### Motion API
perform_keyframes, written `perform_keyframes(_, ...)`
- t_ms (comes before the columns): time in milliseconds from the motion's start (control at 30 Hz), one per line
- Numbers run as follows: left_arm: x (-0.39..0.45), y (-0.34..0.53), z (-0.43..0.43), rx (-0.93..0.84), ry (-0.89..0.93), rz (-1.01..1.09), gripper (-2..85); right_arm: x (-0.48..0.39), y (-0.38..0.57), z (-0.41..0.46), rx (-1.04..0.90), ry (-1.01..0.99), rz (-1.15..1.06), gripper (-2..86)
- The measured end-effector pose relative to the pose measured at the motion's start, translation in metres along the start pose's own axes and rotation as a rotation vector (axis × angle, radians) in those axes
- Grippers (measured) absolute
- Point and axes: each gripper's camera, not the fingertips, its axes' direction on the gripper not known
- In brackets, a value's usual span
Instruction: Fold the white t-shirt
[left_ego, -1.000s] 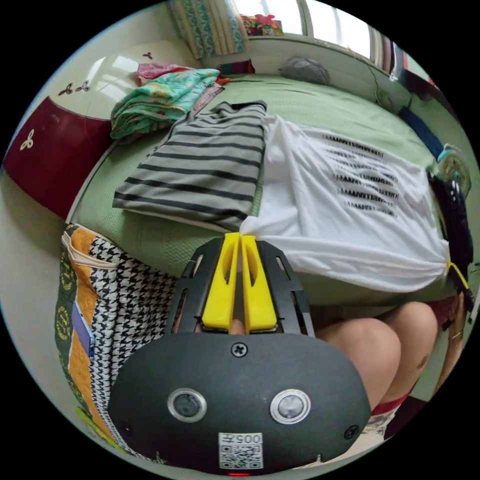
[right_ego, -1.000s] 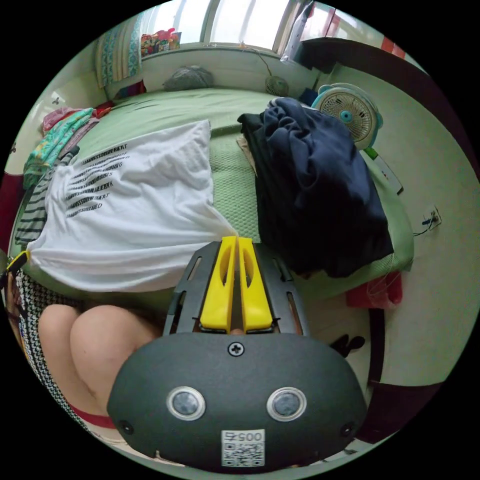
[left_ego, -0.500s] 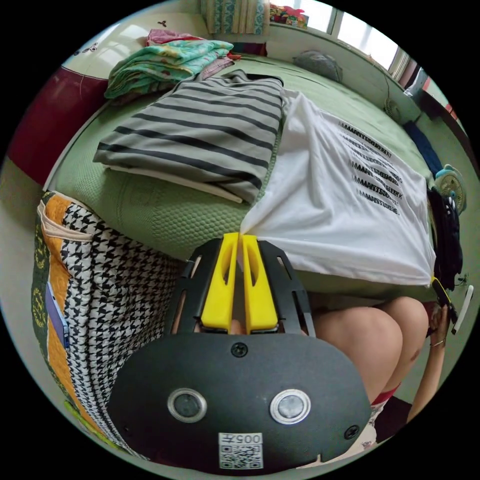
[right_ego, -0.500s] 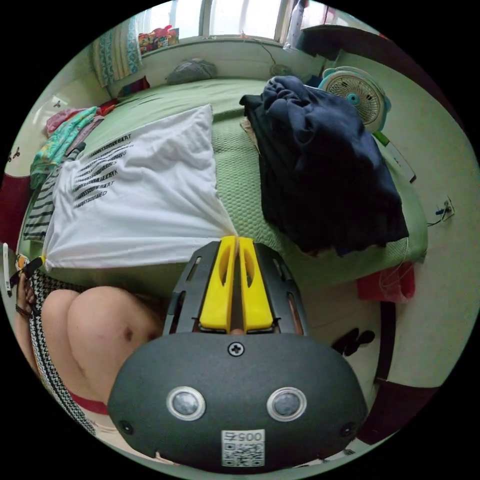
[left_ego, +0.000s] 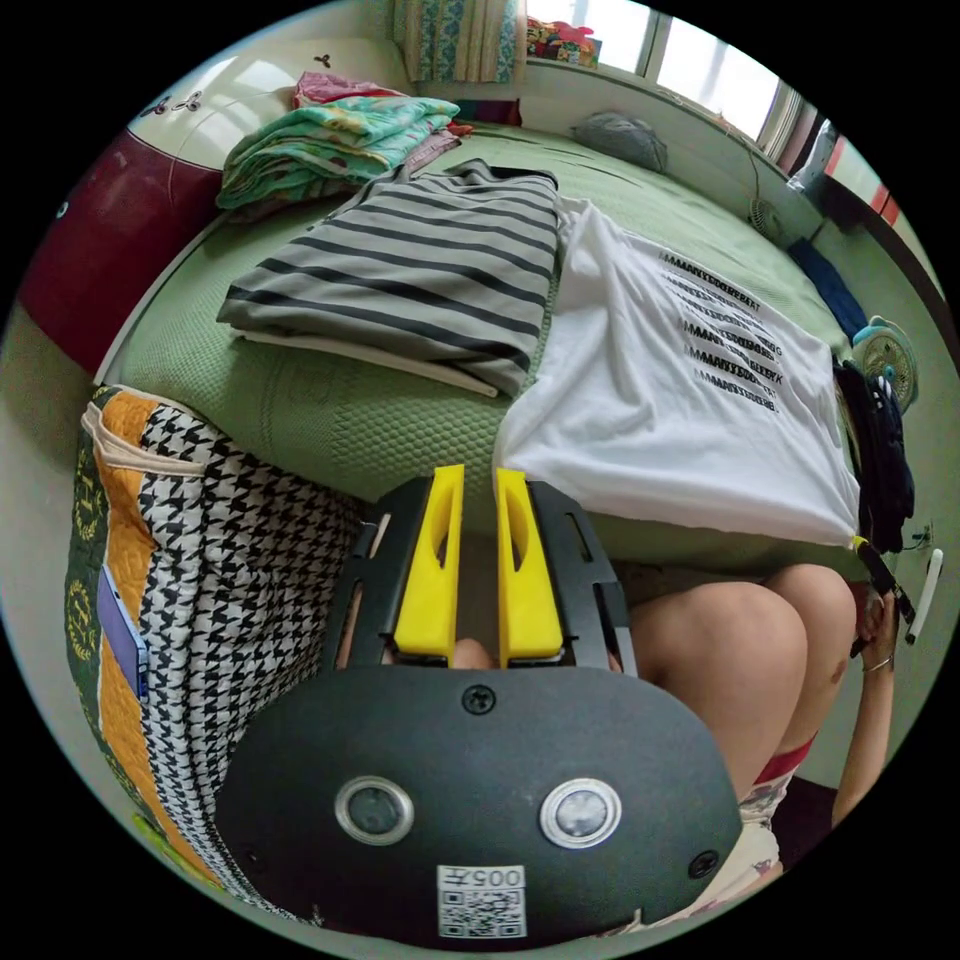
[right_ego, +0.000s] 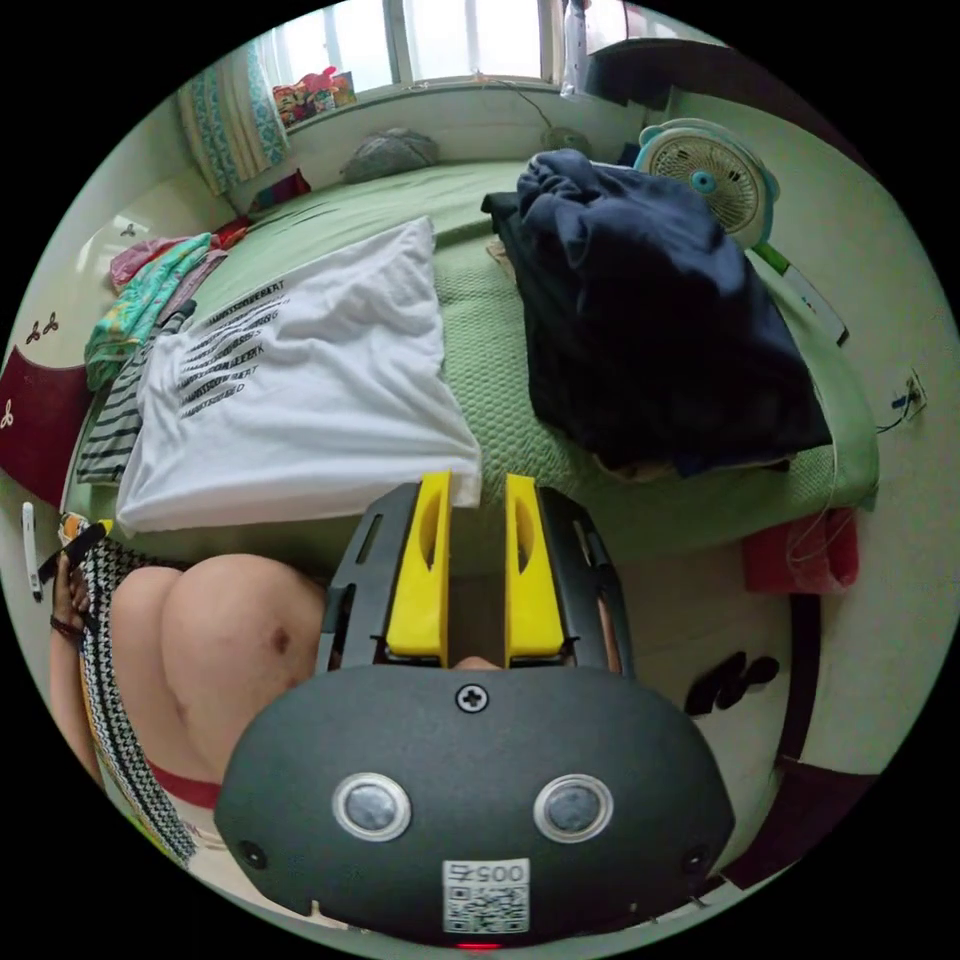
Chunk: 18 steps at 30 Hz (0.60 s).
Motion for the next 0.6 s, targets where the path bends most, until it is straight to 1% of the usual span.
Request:
perform_keyframes(100,0.003,0.010,-0.005,0.001,-0.003,0.009,6.6,-0.004,-0.001,0.002,-0.034,-0.007,0.025,5.5)
perform_keyframes(267,0.007,0.028,-0.014,0.014,0.014,0.035,7.0,-0.018,0.006,-0.009,-0.013,-0.015,-0.017,3.4)
perform_keyframes(333,0.008,0.034,-0.015,0.013,0.014,0.039,7.6,-0.020,0.008,-0.011,-0.007,0.023,-0.006,2.8)
perform_keyframes(467,0.013,0.045,-0.020,0.006,0.033,0.054,9.4,-0.018,0.014,-0.015,-0.017,-0.001,0.014,1.4)
perform_keyframes(600,0.021,0.055,-0.028,0.022,0.069,0.063,9.9,-0.025,0.021,-0.024,-0.014,0.022,-0.009,0.9)
